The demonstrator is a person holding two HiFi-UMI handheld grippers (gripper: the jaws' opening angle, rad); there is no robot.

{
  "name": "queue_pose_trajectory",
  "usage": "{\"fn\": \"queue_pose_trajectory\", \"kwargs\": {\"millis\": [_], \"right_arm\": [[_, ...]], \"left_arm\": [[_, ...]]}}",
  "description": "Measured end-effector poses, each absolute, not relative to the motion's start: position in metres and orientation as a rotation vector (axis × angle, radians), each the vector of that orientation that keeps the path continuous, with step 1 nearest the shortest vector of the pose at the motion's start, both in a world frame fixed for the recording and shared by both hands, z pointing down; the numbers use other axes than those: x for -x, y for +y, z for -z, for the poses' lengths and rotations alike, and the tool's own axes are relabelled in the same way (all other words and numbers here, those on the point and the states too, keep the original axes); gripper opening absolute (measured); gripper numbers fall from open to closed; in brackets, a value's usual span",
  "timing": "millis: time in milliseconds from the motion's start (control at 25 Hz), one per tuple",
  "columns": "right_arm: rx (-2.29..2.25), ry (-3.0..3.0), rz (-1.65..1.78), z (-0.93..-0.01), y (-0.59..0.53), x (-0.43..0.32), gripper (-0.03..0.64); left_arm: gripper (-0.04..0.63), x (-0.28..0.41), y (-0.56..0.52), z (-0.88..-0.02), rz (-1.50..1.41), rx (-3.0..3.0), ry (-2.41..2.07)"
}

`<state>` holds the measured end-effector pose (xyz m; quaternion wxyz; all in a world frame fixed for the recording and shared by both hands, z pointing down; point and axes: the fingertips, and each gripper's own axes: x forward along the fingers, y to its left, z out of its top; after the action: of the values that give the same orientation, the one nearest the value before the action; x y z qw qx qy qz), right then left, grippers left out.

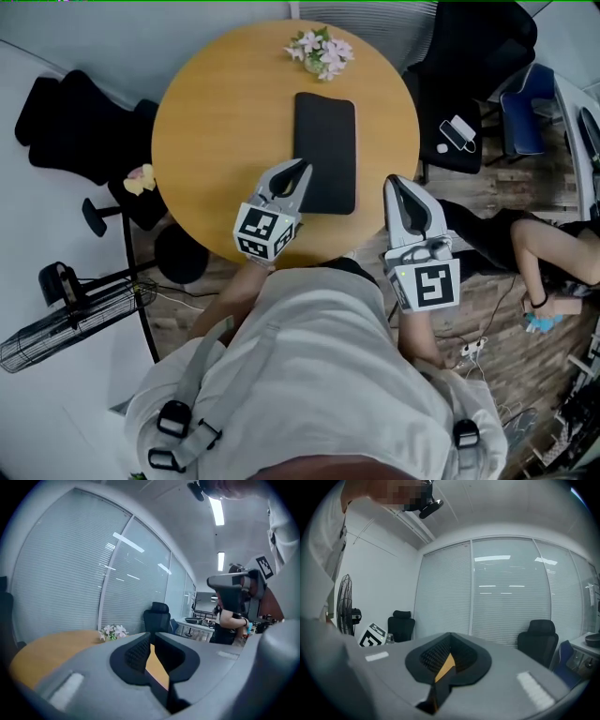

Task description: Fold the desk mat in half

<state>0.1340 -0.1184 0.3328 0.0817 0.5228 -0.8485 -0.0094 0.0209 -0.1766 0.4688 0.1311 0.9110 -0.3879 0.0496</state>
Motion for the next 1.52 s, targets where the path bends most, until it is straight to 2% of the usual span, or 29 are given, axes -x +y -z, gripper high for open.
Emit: {"fn": "queue_pose_trajectory", "kwargs": {"millis": [360, 640, 1520], "right_arm": [[-1.527, -2.543, 0.038, -0.33, -0.122, -0.12, 0.005], [-1.5, -2.552, 0.048, -0.326, -0.123, -0.108, 0.005], [-1.477, -2.57, 0.09, -0.296, -0.118, -0.085, 0.005]], "left_arm": [[0.028, 0.008, -0.165, -0.367, 0.028, -2.742, -1.217], [0.028, 0.024, -0.152, -0.319, 0.093, -2.795, -1.263], [0.028, 0.055, -0.139, -0.292, 0.151, -2.782, -1.337]]}}
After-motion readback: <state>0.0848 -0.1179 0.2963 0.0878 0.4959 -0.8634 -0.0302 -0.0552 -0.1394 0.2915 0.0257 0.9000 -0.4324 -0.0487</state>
